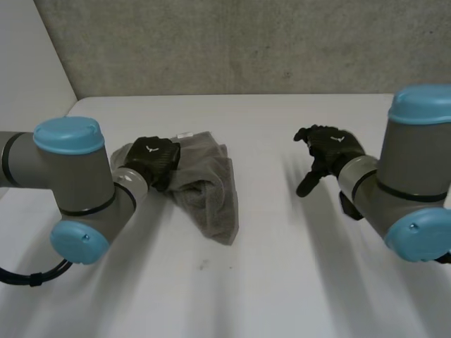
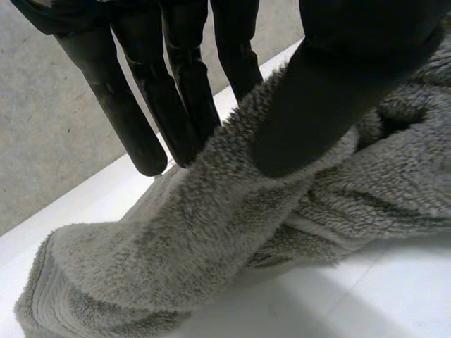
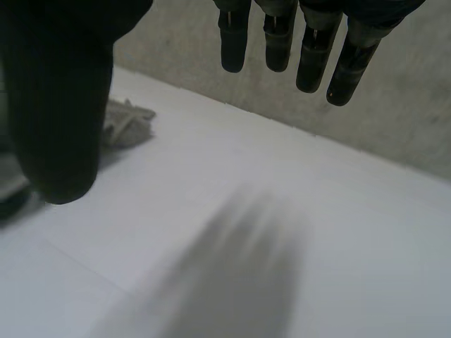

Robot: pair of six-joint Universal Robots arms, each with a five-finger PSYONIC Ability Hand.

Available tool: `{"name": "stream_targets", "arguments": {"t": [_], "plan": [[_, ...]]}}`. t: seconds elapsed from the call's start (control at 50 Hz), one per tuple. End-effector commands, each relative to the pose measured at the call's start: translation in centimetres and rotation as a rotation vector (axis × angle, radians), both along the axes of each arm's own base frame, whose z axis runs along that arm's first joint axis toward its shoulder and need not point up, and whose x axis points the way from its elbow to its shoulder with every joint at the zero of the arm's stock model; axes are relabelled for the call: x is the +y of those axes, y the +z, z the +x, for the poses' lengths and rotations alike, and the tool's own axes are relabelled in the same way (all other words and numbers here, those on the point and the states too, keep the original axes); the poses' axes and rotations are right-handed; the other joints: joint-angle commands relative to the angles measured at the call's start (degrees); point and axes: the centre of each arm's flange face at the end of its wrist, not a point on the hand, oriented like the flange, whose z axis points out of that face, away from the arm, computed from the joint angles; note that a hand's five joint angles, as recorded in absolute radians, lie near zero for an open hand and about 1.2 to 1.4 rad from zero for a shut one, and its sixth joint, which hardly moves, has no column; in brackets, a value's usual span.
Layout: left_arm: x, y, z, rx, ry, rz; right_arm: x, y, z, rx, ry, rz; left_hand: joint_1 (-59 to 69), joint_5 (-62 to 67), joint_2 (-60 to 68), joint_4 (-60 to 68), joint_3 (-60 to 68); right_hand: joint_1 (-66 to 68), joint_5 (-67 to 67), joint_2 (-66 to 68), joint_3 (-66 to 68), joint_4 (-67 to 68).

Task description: Fold the laundry

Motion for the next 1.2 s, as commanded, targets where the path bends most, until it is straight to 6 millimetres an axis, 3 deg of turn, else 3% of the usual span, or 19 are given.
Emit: {"name": "stream_targets", "arguments": {"t": [0.02, 0.1, 0.3, 0.34, 0.54, 0.58, 0.62, 0.64, 0.66, 0.74, 0.82, 0.84, 0.88, 0.96, 1.06, 1.1, 1.12, 1.16, 1.2], "plan": [[2.0, -1.4, 0.2, -0.031, -0.018, 0.039, -0.7, -3.1, 1.9, -0.235, 0.033, 0.173, 20.8, 21.0, 21.0, 21.0, 21.1, -2.2, -3.3, -3.3, -2.2, -3.5], [2.1, -0.9, 0.7, -0.032, 0.010, 0.015, -0.7, -3.8, 2.4, -0.236, 0.046, 0.195, 20.8, 21.0, 21.0, 21.0, 21.1, -2.2, -3.3, -3.3, -2.2, -3.5], [5.5, 4.8, 1.9, 0.016, 0.064, -0.097, 1.3, -5.3, 4.7, -0.269, 0.102, 0.268, 20.8, 21.0, 21.0, 21.0, 21.1, -2.2, -3.3, -3.3, -2.2, -3.5], [7.6, 6.0, 1.6, 0.029, 0.025, -0.120, 2.4, -5.9, 5.7, -0.270, 0.132, 0.293, 20.8, 21.0, 21.0, 21.0, 21.1, -2.2, -3.3, -3.3, -2.2, -3.5], [11.1, 8.0, 2.2, 0.055, -0.010, -0.171, 7.7, -8.3, 9.6, -0.349, 0.279, 0.491, 20.8, 21.0, 21.0, 21.0, 21.1, -2.2, -3.3, -3.3, -2.2, -3.5], [11.3, 8.3, 2.2, 0.061, -0.008, -0.178, 8.6, -8.4, 10.1, -0.357, 0.301, 0.513, 20.8, 21.0, 21.0, 21.0, 21.1, 4.6, 3.5, 3.6, 4.6, 3.3], [11.2, 8.4, 2.2, 0.062, -0.007, -0.183, 9.1, -7.9, 10.5, -0.371, 0.314, 0.510, 20.8, 21.0, 21.0, 21.0, 21.1, 38.3, 37.3, 37.3, 38.4, 37.1], [11.1, 8.5, 2.2, 0.064, -0.004, -0.187, 9.1, -7.9, 10.5, -0.371, 0.314, 0.510, 20.8, 21.0, 21.0, 21.0, 21.1, 38.5, 37.5, 37.5, 38.6, 37.3], [10.9, 8.8, 2.1, 0.067, 0.004, -0.194, 8.8, -7.0, 10.6, -0.383, 0.319, 0.481, 20.8, 21.0, 21.0, 21.0, 21.1, 61.5, 60.5, 60.5, 61.6, 60.3], [10.6, 9.4, 2.1, 0.081, 0.017, -0.209, 7.3, -3.1, 10.6, -0.429, 0.310, 0.347, 20.8, 21.0, 21.0, 21.0, 21.1, 67.8, 66.7, 66.7, 67.8, 66.5], [11.0, 10.0, 1.8, 0.116, 0.013, -0.212, -0.8, 8.7, 5.7, -0.413, 0.185, -0.215, 20.8, 21.0, 21.0, 21.0, 21.1, 67.8, 66.7, 66.7, 67.8, 66.5], [11.9, 9.9, 1.3, 0.144, -0.011, -0.194, -0.8, 8.7, 5.7, -0.412, 0.185, -0.217, 20.8, 21.0, 21.0, 21.0, 21.1, 67.8, 66.7, 66.7, 67.8, 66.5], [12.9, 9.9, 0.6, 0.183, -0.040, -0.171, 0.0, 12.3, 6.0, -0.397, 0.244, -0.340, 20.8, 21.0, 21.0, 21.0, 21.1, 67.8, 66.7, 66.7, 67.8, 66.5], [15.5, 9.6, -0.5, 0.287, -0.097, -0.090, 1.5, 13.5, 6.6, -0.403, 0.333, -0.355, 20.8, 21.0, 21.0, 21.0, 21.1, 67.8, 66.7, 66.7, 67.8, 66.5], [16.4, 10.0, -0.5, 0.329, -0.111, -0.074, 3.5, 10.8, 6.3, -0.353, 0.395, -0.217, 20.8, 21.0, 21.0, 21.0, 21.1, 67.8, 66.7, 66.7, 67.8, 66.5], [16.2, 10.3, -0.3, 0.336, -0.105, -0.084, 3.9, 9.5, 6.1, -0.329, 0.389, -0.167, 20.8, 21.0, 21.0, 21.0, 21.1, 59.6, 58.5, 58.6, 59.6, 58.3], [15.9, 10.4, -0.2, 0.339, -0.096, -0.089, 4.2, 8.1, 6.0, -0.306, 0.384, -0.117, 20.8, 21.0, 21.0, 21.0, 21.1, 38.3, 37.2, 37.2, 38.3, 37.0], [15.3, 10.6, 0.1, 0.340, -0.076, -0.097, 4.4, 6.8, 5.8, -0.283, 0.376, -0.070, 20.8, 21.0, 21.0, 21.0, 21.1, 24.1, 23.0, 23.0, 24.1, 22.8], [14.5, 10.7, 0.5, 0.339, -0.050, -0.105, 4.5, 5.2, 5.3, -0.259, 0.357, -0.013, 20.8, 21.0, 21.0, 21.0, 21.1, 22.9, 21.9, 21.9, 22.9, 21.7]]}}
